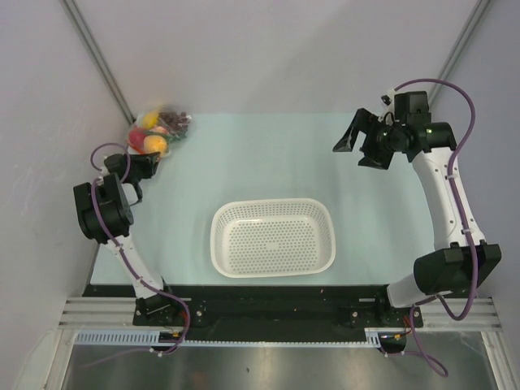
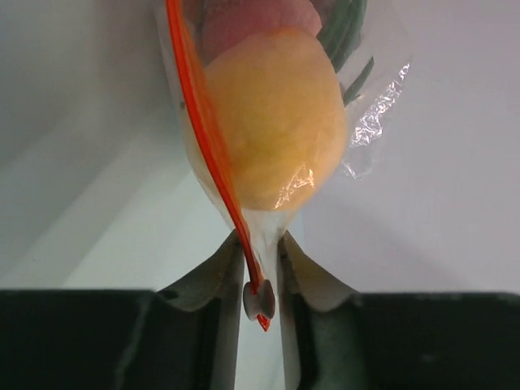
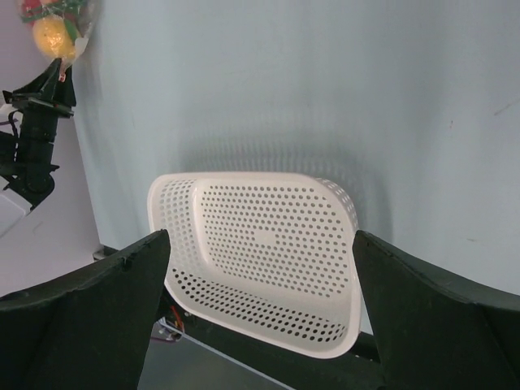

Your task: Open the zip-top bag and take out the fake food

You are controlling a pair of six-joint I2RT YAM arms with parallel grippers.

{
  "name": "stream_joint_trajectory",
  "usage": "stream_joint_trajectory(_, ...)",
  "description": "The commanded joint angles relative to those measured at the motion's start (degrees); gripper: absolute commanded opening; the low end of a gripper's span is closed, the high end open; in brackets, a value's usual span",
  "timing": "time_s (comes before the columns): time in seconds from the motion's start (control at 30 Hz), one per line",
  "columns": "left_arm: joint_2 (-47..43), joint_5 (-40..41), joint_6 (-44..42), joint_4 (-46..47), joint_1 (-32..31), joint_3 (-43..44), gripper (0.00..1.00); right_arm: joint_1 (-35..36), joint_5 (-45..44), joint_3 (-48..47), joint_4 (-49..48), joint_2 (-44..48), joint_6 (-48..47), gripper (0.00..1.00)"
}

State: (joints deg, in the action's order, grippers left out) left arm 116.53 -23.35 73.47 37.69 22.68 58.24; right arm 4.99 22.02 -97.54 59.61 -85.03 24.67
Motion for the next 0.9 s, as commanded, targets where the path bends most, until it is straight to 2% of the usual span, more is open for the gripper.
stream_joint_trajectory(0.0,-1.2,-3.0,-2.7,1.3,0.0,2.3,0.21,0.0,2.9,-1.5,-5.8,-1.5,1.4,1.00)
stream_joint_trajectory(0.17,-3.9,-6.1,-6.1,-1.8,-1.1,3.5,0.00,4.3,0.8,-0.3,-10.0,-3.5,0.2,1.00)
stream_joint_trajectory(0.27,-8.9,-6.4,-10.6,-7.6,-2.5,3.2,0.00,7.4,0.7,0.1,-12.1,-5.3,-1.3,1.00)
stream_joint_trajectory(0.4,-13.7,-5.7,-16.4,-20.2,-7.3,4.9,0.00,12.9,-0.4,0.9,-17.3,-7.7,-7.3,1.00)
stream_joint_trajectory(0.47,-15.4,-6.7,-18.5,-20.8,-9.2,4.5,0.00,16.0,-2.9,1.5,-23.0,-9.3,-9.6,1.00)
stream_joint_trajectory(0.53,-16.6,-7.0,-19.2,-27.2,-11.2,4.9,0.00,17.8,-5.7,1.3,-27.3,-10.8,-11.7,1.00)
stream_joint_trajectory(0.63,-21.7,-6.6,-18.5,-28.6,-13.9,1.7,0.00,19.2,-3.4,-3.9,-29.6,-14.6,-15.0,1.00)
stream_joint_trajectory(0.73,-25.0,-5.6,-19.1,-31.8,-16.3,1.4,0.00,20.8,-3.3,-4.5,-34.6,-17.1,-18.5,1.00)
stream_joint_trajectory(0.87,-27.3,-5.7,-19.9,-40.2,-17.7,4.1,0.00,23.7,1.3,5.8,-55.3,-16.0,-24.4,1.00)
